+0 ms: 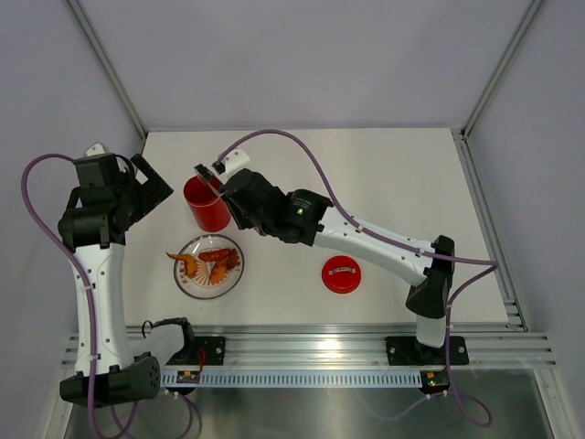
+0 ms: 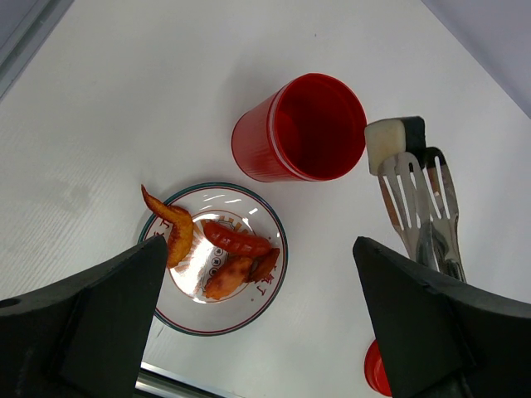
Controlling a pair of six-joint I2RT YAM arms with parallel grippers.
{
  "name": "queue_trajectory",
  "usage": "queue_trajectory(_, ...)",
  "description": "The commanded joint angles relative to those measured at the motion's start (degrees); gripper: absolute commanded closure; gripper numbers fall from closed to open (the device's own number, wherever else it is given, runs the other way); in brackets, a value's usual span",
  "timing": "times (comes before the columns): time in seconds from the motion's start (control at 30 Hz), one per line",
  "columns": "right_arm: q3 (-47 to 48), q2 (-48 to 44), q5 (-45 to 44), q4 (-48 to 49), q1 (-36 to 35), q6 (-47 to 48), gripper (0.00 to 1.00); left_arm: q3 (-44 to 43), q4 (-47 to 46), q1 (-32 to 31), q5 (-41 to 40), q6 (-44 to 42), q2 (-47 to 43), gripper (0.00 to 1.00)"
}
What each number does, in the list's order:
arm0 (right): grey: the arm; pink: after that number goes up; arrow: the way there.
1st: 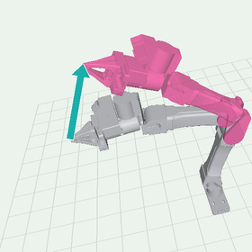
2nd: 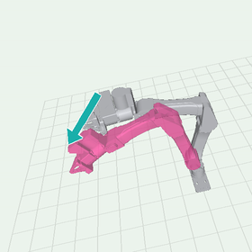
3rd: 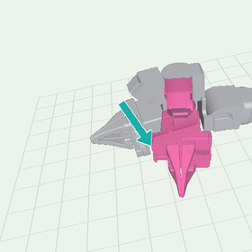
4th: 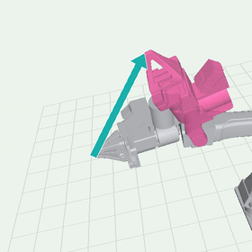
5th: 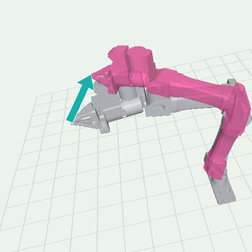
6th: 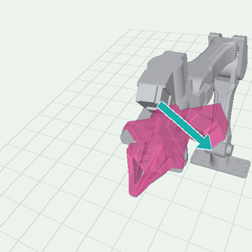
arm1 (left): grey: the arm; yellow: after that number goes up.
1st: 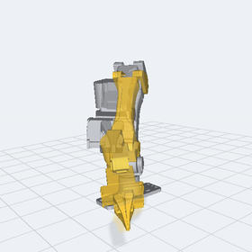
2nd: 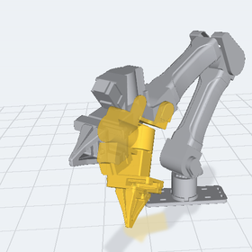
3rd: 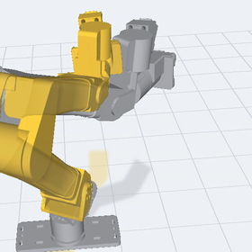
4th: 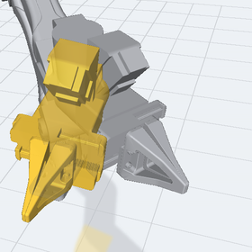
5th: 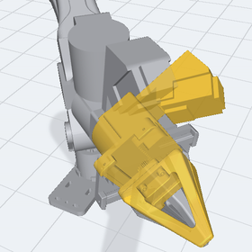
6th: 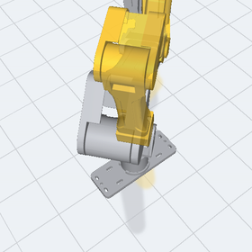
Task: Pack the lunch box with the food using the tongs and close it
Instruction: Place the fake food in the packing box.
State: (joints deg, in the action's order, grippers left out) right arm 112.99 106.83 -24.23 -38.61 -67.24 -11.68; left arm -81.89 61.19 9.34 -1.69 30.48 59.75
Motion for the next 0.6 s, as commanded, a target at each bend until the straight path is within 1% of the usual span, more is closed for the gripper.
queue_trajectory(0.0,3.9,2.9,1.5,3.2,1.3,1.6,1.0,-1.2,-1.4,0.4,0.8,-0.6,0.1,0.01)
queue_trajectory(0.23,7.7,8.4,3.7,3.2,2.2,1.6,1.0,-0.9,-1.2,0.5,0.6,-0.9,-0.2,0.01)
queue_trajectory(0.37,8.2,10.8,4.9,2.8,2.6,0.9,1.0,-0.9,-1.1,0.5,0.6,-1.0,-0.5,0.01)
queue_trajectory(0.43,8.2,11.4,5.2,2.6,2.8,0.7,0.96,-0.7,-1.1,0.4,0.6,-0.9,-0.6,0.01)
queue_trajectory(0.53,8.1,12.1,5.3,2.2,2.8,0.3,0.85,-0.6,-1.1,0.4,0.6,-1.0,-0.7,0.01)
queue_trajectory(0.57,8.0,12.1,5.3,2.2,2.9,0.2,0.79,-0.6,-1.1,0.6,0.6,-1.0,-0.8,0.01)
